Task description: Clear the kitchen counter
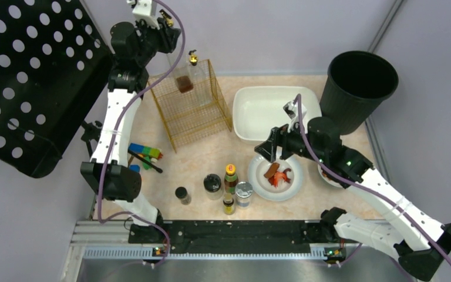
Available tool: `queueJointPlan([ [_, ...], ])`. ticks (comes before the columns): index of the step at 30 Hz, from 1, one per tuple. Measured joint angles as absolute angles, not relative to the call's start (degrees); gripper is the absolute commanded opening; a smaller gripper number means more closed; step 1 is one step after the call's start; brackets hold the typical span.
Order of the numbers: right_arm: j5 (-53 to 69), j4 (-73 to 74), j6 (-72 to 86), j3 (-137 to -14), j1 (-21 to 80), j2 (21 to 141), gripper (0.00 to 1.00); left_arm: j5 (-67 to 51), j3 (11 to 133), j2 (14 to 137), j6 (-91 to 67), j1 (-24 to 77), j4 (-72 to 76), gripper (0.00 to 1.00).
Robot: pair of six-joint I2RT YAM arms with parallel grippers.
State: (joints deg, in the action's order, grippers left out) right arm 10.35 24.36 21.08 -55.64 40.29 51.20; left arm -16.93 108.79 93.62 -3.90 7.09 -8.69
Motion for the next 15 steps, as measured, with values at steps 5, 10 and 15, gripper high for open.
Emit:
queueJointPlan([
  [5,11.3,23.4,20.8,-55.1,40.3,51.4,0.73,-21.8,110.3,97.4,-6.1,3.1,-8.3,0.0],
  [10,12.3,22.7,20.5,-53.9,40.3,51.5,0.73,-23.3,110.8,99.6,-5.3,2.9,-7.0,0.0],
  [15,13.4,22.2,20.3,-52.9,40.3,51.6,0.73,-23.5,110.9,101.3,-3.9,3.1,-5.2,0.0],
])
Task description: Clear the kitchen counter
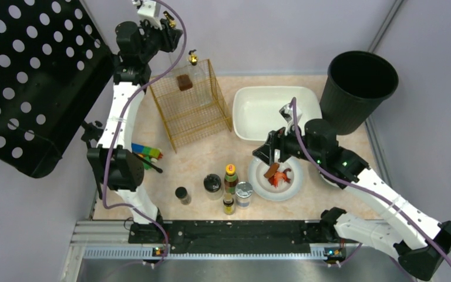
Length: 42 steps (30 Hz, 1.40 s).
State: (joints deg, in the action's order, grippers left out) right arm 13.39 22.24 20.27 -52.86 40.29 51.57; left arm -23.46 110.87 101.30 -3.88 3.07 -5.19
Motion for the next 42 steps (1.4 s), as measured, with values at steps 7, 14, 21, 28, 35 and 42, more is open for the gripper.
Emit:
queueJointPlan([
  [7,13.7,21.8,20.1,-52.9,40.3,51.6,0.73,-23.6,111.5,102.6,-1.4,3.0,-2.7,0.0],
  [14,13.6,21.1,20.1,-52.0,40.3,51.8,0.73,-24.5,114.2,104.7,1.3,3.0,-2.7,0.0],
  [21,13.6,20.6,20.1,-52.0,40.3,52.4,0.73,-25.0,110.7,104.4,2.0,3.0,-0.9,0.0],
  [28,13.6,20.6,20.1,-52.0,40.3,52.7,0.73,-25.0,100.6,103.9,1.9,2.4,3.3,0.0],
  [35,13.5,20.6,20.1,-52.0,40.3,53.1,0.73,-24.4,91.0,102.2,1.7,1.8,8.5,0.0],
  [42,13.4,20.6,20.1,-52.0,40.3,53.1,0.73,-23.0,83.4,97.7,0.8,1.6,14.7,0.0],
])
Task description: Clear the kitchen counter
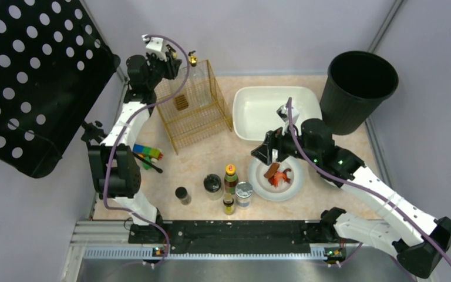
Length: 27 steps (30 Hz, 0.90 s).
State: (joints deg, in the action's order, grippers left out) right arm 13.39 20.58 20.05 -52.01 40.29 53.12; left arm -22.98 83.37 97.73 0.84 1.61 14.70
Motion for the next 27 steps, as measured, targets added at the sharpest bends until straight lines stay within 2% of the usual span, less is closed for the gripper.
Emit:
queueJointPlan([
  [12,13.4,20.8,20.1,-52.0,40.3,53.1,0.73,-20.5,73.5,94.5,-2.2,1.5,22.2,0.01],
  [14,13.4,20.9,20.1,-52.0,40.3,53.0,0.73,-20.2,73.4,94.5,-2.3,1.5,22.3,0.05],
  [17,13.4,20.9,20.1,-52.0,40.3,52.8,0.73,-19.8,73.4,94.5,-2.5,1.5,22.3,0.16],
  [20,13.4,20.9,20.1,-52.0,40.3,52.8,0.73,-19.1,73.3,94.5,-2.9,1.5,22.3,0.22],
  [27,13.2,20.9,20.2,-52.0,40.3,52.8,0.73,-17.2,70.7,94.5,-3.3,1.5,23.8,0.25],
])
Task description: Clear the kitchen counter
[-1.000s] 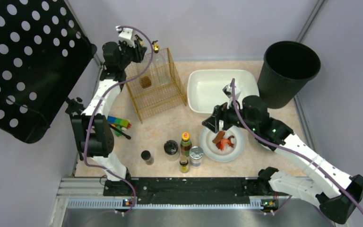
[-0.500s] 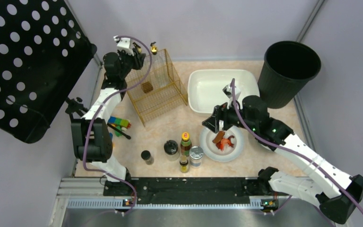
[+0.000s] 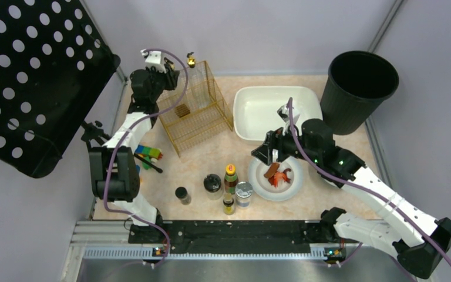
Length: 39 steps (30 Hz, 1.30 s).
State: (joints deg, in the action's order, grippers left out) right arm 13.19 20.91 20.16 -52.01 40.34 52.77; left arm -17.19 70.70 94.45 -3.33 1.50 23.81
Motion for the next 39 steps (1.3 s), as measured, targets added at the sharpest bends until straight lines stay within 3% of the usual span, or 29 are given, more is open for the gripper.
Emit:
queueJointPlan([
  [4,13.2,20.9,20.2,-52.0,40.4,52.8,0.73,-16.4,69.1,94.5,-3.5,1.4,25.3,0.28],
  [9,13.1,20.9,20.2,-52.0,40.4,52.7,0.73,-16.2,68.0,94.5,-4.0,1.4,27.0,0.4],
  [13,13.1,21.0,20.3,-52.0,40.4,52.4,0.73,-16.2,67.9,94.5,-4.9,1.5,26.9,0.87],
  [15,13.0,21.0,20.3,-52.0,40.4,52.2,0.73,-16.6,67.9,94.5,-6.2,1.6,26.3,0.97],
  [26,12.7,21.0,20.7,-52.0,40.4,52.1,0.73,-17.0,68.3,94.1,-7.2,1.7,24.0,0.99],
  [39,13.2,21.0,21.1,-52.8,40.5,53.1,0.77,-10.2,72.7,86.8,-7.4,2.9,7.6,0.99],
])
